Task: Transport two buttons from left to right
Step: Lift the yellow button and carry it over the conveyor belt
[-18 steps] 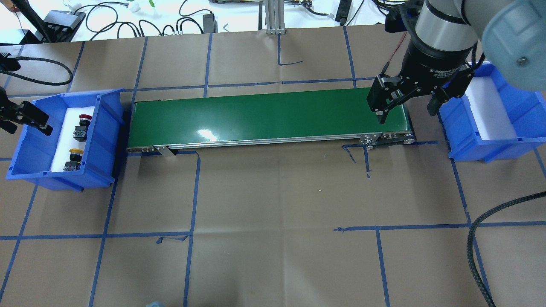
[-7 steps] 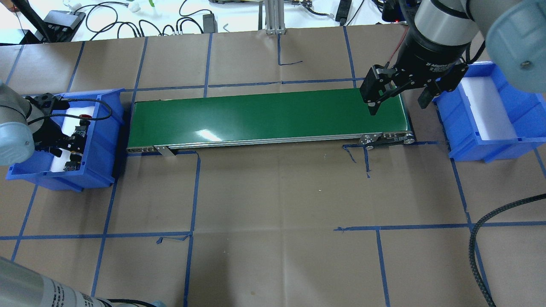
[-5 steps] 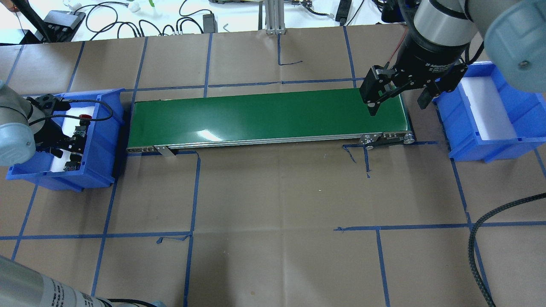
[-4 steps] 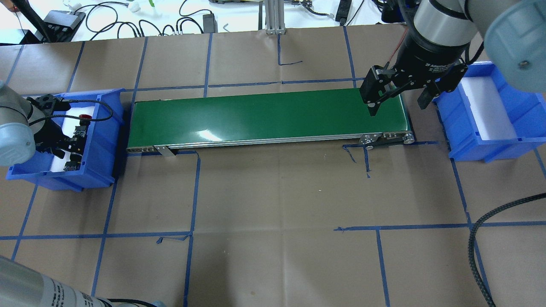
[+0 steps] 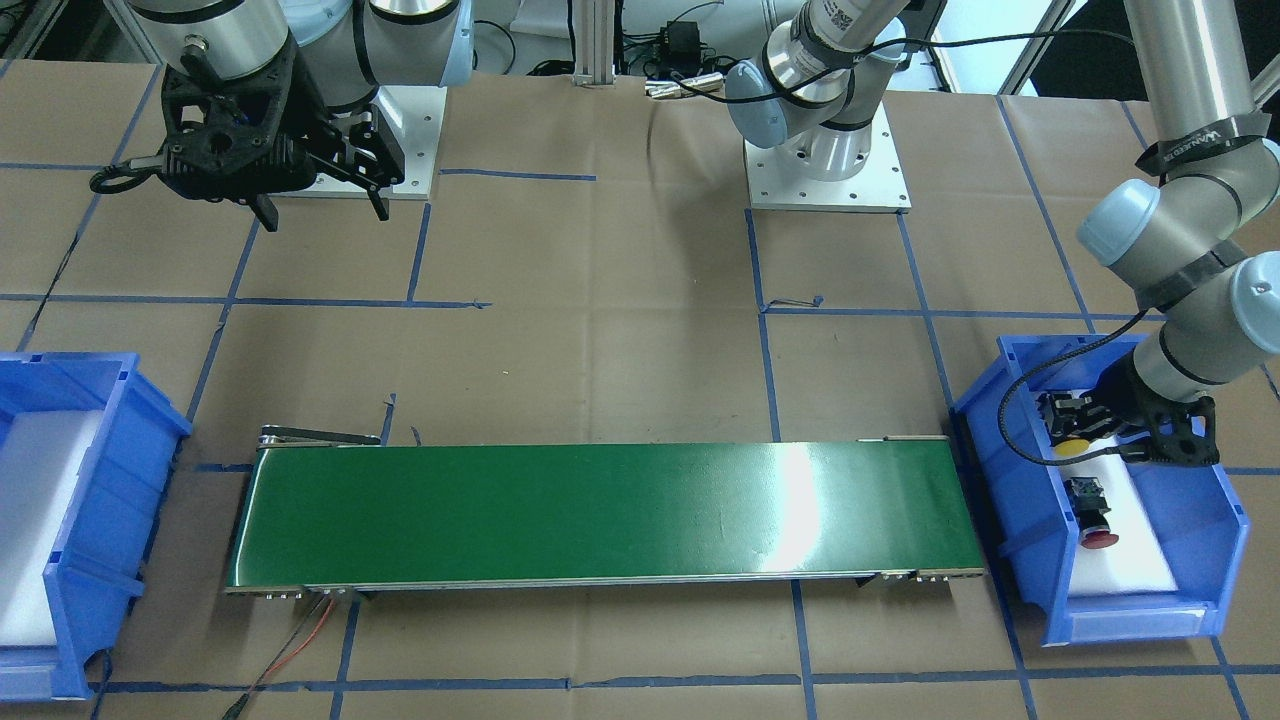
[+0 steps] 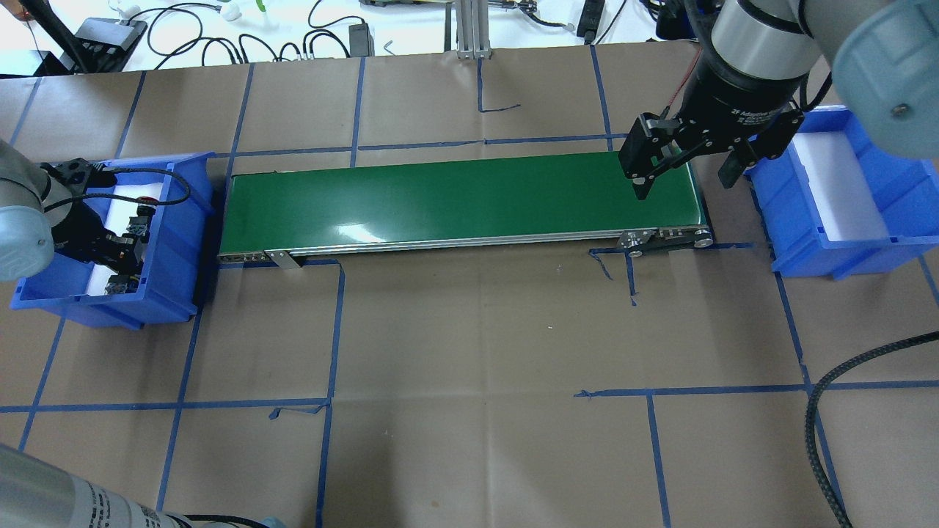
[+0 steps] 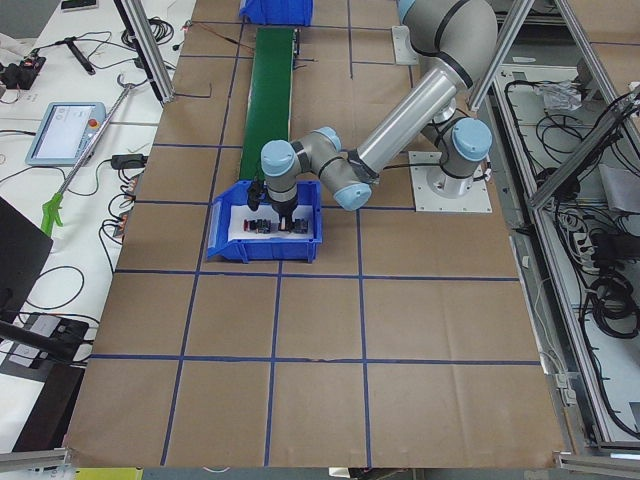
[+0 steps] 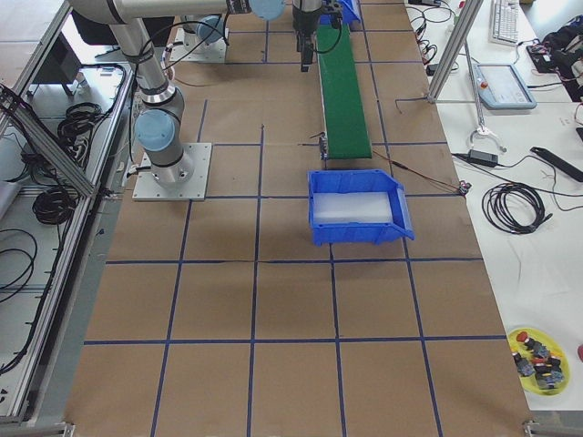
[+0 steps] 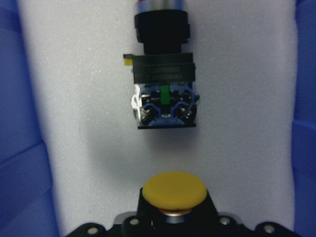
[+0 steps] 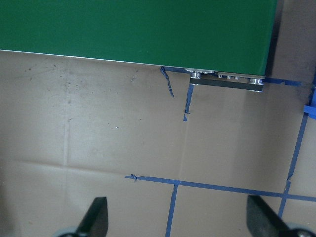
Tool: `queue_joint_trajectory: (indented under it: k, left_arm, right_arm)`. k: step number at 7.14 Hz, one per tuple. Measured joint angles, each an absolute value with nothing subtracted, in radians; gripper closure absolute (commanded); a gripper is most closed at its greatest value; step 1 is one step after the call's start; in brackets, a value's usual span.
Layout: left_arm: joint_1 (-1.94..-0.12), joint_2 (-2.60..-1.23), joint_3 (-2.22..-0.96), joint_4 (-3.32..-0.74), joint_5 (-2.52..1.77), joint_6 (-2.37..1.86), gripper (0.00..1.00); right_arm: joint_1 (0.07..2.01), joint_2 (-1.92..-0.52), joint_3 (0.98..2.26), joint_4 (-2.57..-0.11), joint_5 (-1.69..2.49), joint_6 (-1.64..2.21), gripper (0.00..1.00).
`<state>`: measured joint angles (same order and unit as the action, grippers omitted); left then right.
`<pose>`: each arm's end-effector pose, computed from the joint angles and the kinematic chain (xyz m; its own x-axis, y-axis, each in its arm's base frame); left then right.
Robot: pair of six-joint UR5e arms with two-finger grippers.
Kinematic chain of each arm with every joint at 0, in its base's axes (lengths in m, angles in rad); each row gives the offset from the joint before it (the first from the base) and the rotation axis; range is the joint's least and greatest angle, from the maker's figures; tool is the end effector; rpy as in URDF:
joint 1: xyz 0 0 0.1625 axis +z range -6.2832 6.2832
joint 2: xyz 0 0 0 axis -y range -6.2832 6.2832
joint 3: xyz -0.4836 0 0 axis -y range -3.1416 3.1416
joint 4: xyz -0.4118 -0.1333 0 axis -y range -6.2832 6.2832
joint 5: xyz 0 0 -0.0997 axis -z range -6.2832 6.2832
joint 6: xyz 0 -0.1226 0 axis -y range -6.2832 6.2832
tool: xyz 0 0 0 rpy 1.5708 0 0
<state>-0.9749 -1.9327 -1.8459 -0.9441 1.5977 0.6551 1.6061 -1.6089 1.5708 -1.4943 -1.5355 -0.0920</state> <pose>0.2295 -0.5701 0.2463 -0.9981 0.0595 -0.0150 0.0591 0.9979 0.0246 0.1548 -0.4828 0.5352 -0.9913 -0.1255 -0.0386 -0.1269 0.9913 0.0350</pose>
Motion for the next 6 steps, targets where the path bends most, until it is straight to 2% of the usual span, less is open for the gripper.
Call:
queue_joint_trajectory:
  k: [4,6]
  left_arm:
    - [-0.978,-1.856,-1.581,-1.346,1.601,0.657,1.00]
    - [-1.004,-1.867,-1.492,-1.431,1.594,0.611,1.00]
  right_arm:
    - [1.604,-1.612,1.571,-1.494,-1.536,-0.092,0.00]
    - [1.604,-1.612,1.571,-1.494,-1.536,-0.092,0.00]
